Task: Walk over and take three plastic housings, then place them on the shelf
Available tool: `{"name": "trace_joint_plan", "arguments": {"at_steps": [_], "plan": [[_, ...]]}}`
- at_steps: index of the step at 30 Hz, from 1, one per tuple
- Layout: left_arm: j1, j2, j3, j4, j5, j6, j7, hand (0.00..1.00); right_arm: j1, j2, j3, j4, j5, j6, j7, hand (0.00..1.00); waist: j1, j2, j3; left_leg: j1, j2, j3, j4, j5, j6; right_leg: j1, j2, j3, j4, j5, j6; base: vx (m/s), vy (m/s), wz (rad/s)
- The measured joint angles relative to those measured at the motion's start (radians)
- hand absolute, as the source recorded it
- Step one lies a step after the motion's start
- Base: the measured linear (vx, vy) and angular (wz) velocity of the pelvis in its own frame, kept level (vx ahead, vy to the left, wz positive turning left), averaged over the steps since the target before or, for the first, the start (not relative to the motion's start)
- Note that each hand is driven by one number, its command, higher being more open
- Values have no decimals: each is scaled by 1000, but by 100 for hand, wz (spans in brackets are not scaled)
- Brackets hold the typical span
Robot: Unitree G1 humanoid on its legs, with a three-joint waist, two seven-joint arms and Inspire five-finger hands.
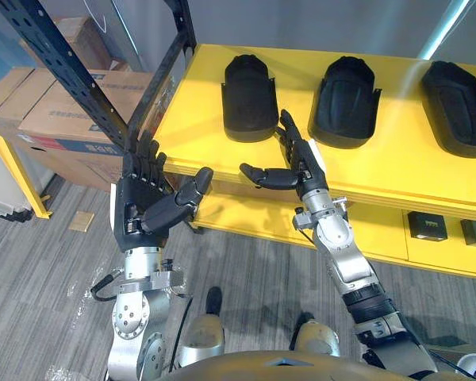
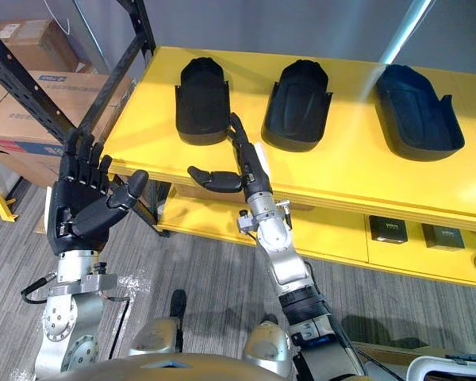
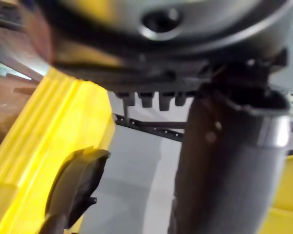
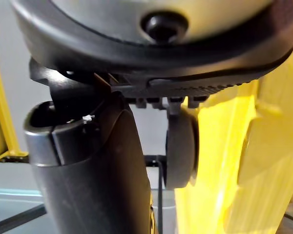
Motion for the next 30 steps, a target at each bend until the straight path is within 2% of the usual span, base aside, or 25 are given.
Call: {"name": "trace_joint_plan", "arguments": {"at_steps": [7,16,30], "plan": [[1,0,1,4,0,0,-1,100,-17,0,9,3,-2,0,6,100,2,1,0,-12,-4,-20,0,6,1,-10,-9,-23,27,-20,-6,-21,-30,9],[4,-13,1,4,0,0,-1,100,-45,0,29,41,-2,-1,50,100,22,1,0,-16,-3,-23,-1,11,3,-16,-9,-24,33,-21,-8,0,0,0],[19,-20,0,37,1,0,-1,100,-76,1,62,70,-3,-1,80,100,26,2,0,-21,-4,-30,-1,14,3,-16,-11,-32,36,-22,-9,-1,-1,0]]}}
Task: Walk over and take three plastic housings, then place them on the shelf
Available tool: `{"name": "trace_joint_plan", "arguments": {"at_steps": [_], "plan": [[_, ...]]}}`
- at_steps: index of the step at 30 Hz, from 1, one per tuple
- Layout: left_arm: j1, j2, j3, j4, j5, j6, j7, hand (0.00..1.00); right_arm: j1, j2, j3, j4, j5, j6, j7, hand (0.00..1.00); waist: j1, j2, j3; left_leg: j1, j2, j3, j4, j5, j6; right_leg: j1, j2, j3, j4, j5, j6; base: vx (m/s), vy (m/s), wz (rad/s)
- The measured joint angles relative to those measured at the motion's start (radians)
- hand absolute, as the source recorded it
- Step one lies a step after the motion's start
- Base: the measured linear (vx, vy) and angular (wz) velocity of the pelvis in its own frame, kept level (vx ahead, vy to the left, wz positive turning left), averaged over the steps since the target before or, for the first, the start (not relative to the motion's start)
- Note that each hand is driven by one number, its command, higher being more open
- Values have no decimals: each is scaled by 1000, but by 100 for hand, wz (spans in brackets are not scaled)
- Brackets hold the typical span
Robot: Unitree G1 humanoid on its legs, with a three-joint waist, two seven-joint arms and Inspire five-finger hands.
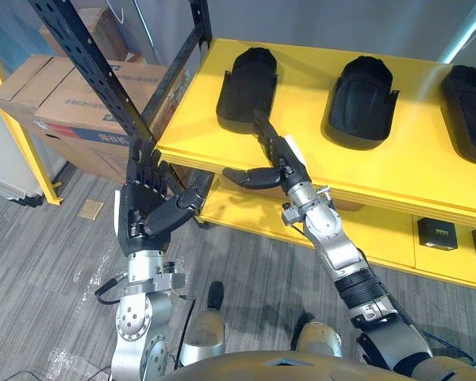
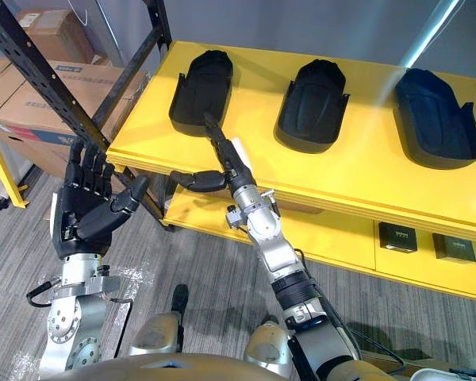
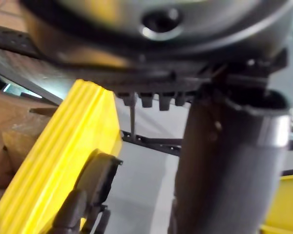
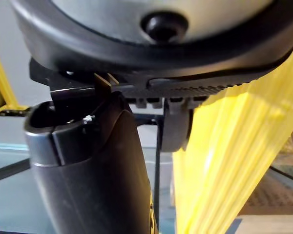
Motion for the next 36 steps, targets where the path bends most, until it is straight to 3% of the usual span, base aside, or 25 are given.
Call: {"name": "trace_joint_plan", "arguments": {"at_steps": [6,10,16,21,36], "plan": [[6,0,-1,0,0,0,-2,100,-33,0,7,24,-5,0,-15,100,-1,1,1,-2,0,-1,0,1,0,-2,0,0,2,0,0,0,0,0],[6,0,-2,0,-1,0,-2,100,-33,0,5,24,-12,-1,-74,100,-2,1,1,-6,0,-1,0,1,0,-4,0,1,0,1,0,0,0,0],[5,1,-24,6,-2,0,-2,100,8,1,-73,-67,-38,-2,-118,100,-4,1,1,6,2,20,-1,1,0,-4,3,21,-3,8,10,0,0,-8],[-3,4,-41,17,-2,0,-1,100,29,-2,-115,-111,-37,-3,-121,100,-32,-1,2,19,4,49,0,-5,-2,-4,7,47,-13,16,18,-15,-6,-14],[-39,15,-49,35,-2,21,4,100,71,-6,-148,-109,-37,1,-120,100,-35,-10,19,25,5,78,4,-23,-2,-1,14,74,-46,35,22,11,-3,-5]]}}
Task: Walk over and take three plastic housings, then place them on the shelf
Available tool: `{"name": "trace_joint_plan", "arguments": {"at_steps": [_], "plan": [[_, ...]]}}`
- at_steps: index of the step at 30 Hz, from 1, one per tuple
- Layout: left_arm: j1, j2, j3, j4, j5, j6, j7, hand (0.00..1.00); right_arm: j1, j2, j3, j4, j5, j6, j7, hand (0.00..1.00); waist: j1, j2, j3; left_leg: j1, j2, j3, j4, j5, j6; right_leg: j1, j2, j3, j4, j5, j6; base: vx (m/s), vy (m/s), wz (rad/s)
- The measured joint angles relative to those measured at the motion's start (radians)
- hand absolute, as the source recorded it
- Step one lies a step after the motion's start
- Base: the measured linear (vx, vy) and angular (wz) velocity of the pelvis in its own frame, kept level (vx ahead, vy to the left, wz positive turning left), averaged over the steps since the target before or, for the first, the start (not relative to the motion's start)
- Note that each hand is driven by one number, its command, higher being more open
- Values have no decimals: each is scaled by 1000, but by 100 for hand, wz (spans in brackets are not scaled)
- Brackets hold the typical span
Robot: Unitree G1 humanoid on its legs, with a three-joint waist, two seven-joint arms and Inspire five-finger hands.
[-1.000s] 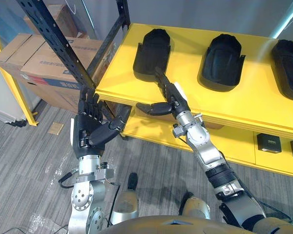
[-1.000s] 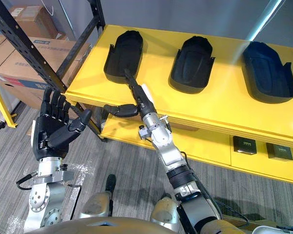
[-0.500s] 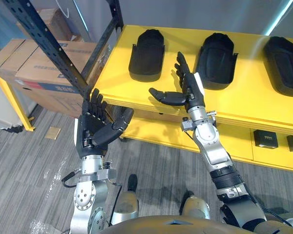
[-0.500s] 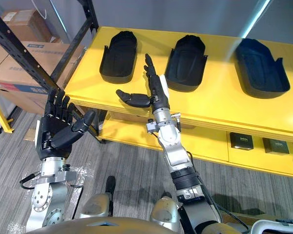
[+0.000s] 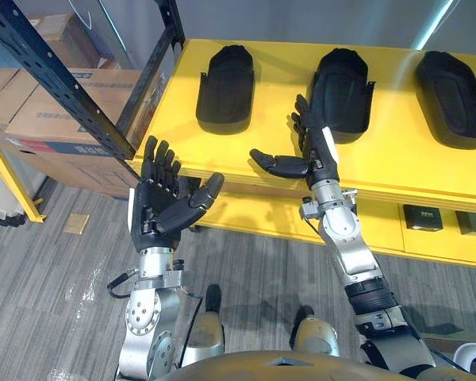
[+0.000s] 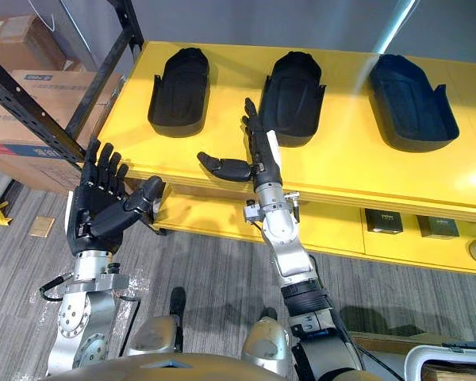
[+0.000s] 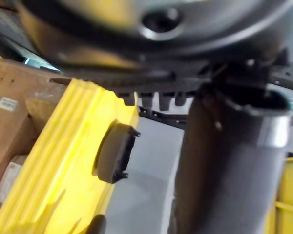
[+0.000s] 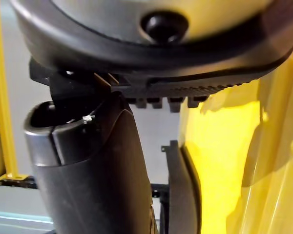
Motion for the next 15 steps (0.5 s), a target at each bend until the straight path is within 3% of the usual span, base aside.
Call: {"name": "trace_joint_plan", "arguments": {"at_steps": [9,15], "plan": [[-1,8,0,1,0,0,8,100,-2,5,-40,37,-2,7,-119,100,-3,5,11,1,0,0,0,0,0,0,-1,0,2,0,0,-3,-1,0],[-1,7,0,1,0,0,16,100,-5,6,-67,37,-6,7,-126,100,-14,7,13,1,-1,0,0,0,0,-1,-1,0,3,-2,-2,0,0,0]]}}
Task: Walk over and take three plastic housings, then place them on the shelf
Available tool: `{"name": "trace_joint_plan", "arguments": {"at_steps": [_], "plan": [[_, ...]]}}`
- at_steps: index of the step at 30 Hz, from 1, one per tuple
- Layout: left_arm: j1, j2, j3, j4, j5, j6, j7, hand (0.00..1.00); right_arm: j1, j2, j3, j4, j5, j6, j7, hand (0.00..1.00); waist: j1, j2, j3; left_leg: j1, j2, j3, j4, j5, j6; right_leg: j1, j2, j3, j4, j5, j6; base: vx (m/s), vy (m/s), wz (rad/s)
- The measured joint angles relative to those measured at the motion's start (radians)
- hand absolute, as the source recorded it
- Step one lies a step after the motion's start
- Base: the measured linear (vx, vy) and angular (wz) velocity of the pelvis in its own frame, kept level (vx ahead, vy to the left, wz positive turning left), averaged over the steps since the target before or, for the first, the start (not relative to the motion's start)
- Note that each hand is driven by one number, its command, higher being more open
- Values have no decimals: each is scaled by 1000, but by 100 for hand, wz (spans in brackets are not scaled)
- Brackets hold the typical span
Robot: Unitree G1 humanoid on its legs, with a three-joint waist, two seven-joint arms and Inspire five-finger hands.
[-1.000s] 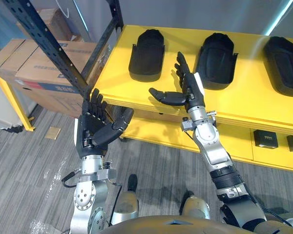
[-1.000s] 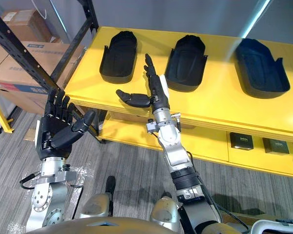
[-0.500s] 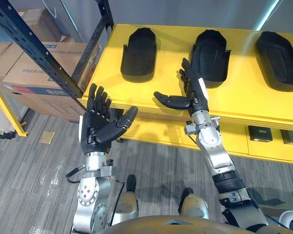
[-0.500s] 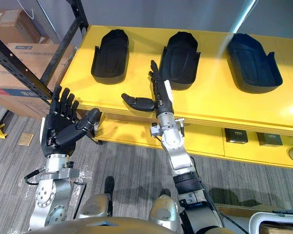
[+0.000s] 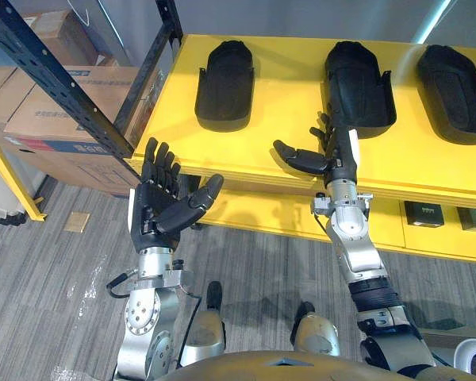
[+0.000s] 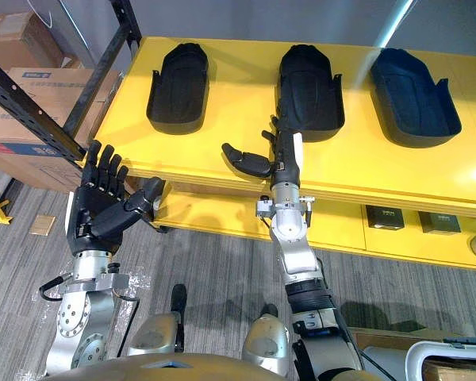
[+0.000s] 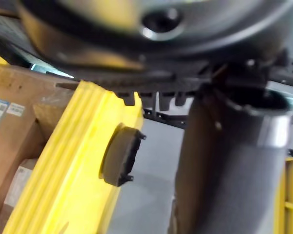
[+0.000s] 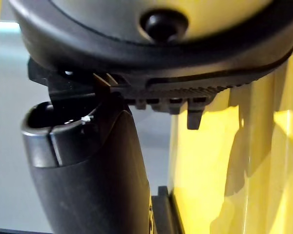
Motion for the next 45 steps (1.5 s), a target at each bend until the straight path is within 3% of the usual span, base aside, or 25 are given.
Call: {"name": "trace_joint_plan", "arguments": {"at_steps": [4,11,14,19,23,28,32,35,45], "plan": [[0,0,0,0,-6,0,0,100,-1,0,-5,0,1,-1,26,100,-6,1,0,0,0,0,0,0,0,-1,0,0,1,-1,-1,0,0,0],[-1,-1,2,0,-25,0,-20,100,24,-2,-1,-10,60,-47,195,100,-9,1,1,1,0,1,0,0,0,-1,0,1,2,-2,-2,0,0,0],[-2,-1,5,0,-25,0,-23,100,91,-1,14,-120,103,-66,225,100,-6,1,1,1,1,2,-1,-2,-1,-1,0,1,0,-1,-2,0,0,0],[-2,-1,19,-1,-24,0,-20,100,186,-2,-31,-366,120,-128,219,100,-10,-5,3,18,2,28,-1,-13,0,2,4,26,-7,2,2,-1,1,-15],[0,1,28,-3,-25,1,-19,100,226,-2,-184,-484,119,-155,154,100,-26,-16,3,19,13,64,1,-26,-3,2,23,54,-54,28,4,7,9,-24],[-1,3,29,-2,-25,1,-17,100,248,-35,-304,-484,120,-98,86,100,-57,-21,3,20,20,97,9,-39,-6,0,35,82,-88,50,4,29,9,-18],[-12,16,20,-2,-25,1,-17,100,261,-94,-303,-466,119,-47,89,100,-62,-21,3,20,25,107,24,-53,-8,0,40,95,-92,51,2,18,2,-11],[-31,30,7,-2,-25,1,-17,100,252,-121,-302,-400,117,-46,93,100,-58,-21,3,18,27,105,27,-54,-9,0,43,91,-92,51,2,-3,-2,1],[-30,43,13,-2,-26,1,-16,100,189,-122,-301,-235,118,13,88,100,-58,-19,2,13,28,76,34,-51,-8,18,42,67,-91,50,1,-17,-3,7]]}}
